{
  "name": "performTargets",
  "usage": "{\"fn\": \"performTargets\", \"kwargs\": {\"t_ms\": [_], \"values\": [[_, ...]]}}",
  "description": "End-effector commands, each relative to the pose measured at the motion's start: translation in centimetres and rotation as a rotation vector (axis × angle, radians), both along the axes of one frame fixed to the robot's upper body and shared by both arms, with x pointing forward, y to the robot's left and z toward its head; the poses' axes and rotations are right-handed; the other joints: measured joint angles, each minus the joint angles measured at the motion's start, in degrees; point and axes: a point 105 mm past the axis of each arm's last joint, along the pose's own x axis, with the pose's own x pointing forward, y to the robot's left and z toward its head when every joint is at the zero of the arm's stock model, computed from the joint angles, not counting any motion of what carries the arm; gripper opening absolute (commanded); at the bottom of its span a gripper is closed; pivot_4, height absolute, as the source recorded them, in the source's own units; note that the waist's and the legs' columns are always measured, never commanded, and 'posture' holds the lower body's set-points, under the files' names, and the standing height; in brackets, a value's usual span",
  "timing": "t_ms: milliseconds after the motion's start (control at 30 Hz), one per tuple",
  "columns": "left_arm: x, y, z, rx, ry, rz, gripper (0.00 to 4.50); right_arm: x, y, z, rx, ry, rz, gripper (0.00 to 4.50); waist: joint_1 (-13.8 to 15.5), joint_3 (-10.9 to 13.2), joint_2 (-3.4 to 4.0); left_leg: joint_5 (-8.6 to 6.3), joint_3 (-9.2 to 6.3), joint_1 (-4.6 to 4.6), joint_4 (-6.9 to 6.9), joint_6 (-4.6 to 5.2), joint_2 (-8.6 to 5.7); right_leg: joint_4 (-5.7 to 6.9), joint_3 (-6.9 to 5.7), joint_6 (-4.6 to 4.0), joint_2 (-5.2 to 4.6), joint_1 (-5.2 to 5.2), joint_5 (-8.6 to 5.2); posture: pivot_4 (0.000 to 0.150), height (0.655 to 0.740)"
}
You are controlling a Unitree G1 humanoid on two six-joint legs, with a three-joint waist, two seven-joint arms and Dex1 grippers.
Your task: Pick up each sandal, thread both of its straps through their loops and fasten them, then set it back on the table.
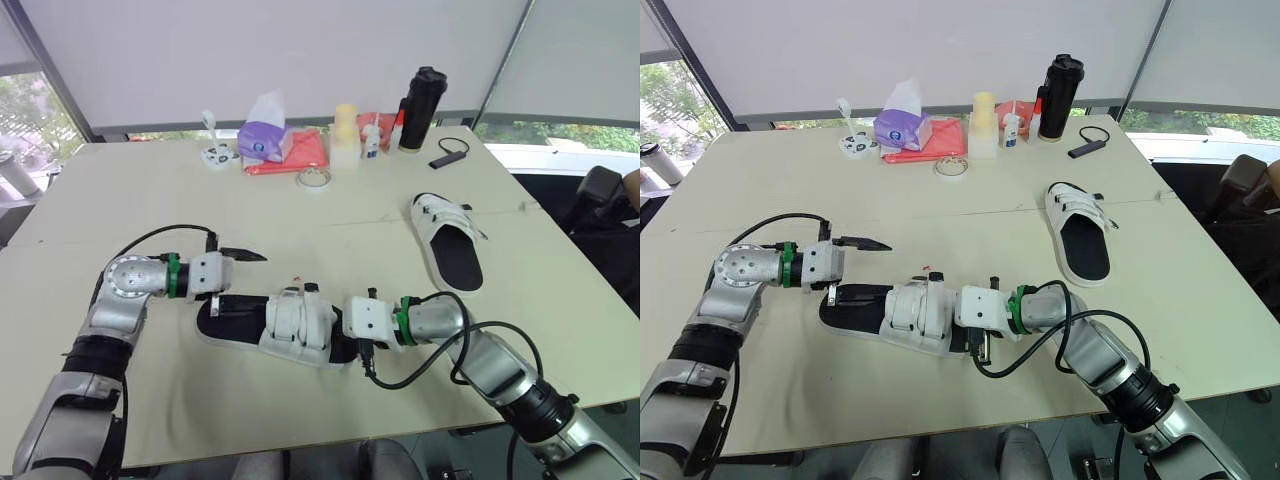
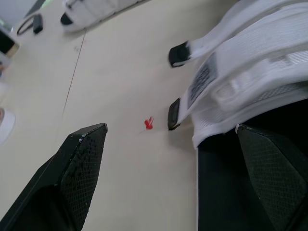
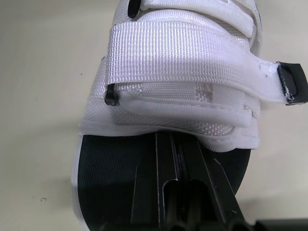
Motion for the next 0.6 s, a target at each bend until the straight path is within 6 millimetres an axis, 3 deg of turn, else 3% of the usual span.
{"fn": "performTargets", "kwargs": {"t_ms": [33, 233, 600], "values": [[-1.7, -1.5, -0.1, 0.044, -0.101, -0.157, 4.46, 0.7, -2.3, -3.4, -0.121, 0.083, -0.098, 0.0, 0.01, 0.0, 0.0, 0.0, 0.01, 0.0, 0.01, 0.0, 0.0, 0.0, 0.0, 0.02, 0.0, 0.0, -0.01, 0.15, 0.7296], [-2.3, -3.0, -1.1, 0.084, -0.234, -0.284, 4.46, 0.7, -2.6, -3.2, -0.127, 0.081, -0.101, 0.0, 0.05, -0.01, 0.01, 0.0, 0.04, 0.0, 0.02, 0.01, 0.03, 0.0, 0.0, 0.01, 0.0, 0.03, -0.01, 0.15, 0.7296], [-2.2, -5.9, -0.6, -0.03, -0.48, -0.384, 4.46, 0.8, -2.8, -3.2, -0.128, 0.079, -0.112, 0.0, 0.13, -0.02, 0.02, 0.02, 0.08, 0.0, 0.07, 0.03, 0.03, 0.03, 0.0, 0.08, 0.01, 0.16, -0.03, 0.15, 0.7296]]}}
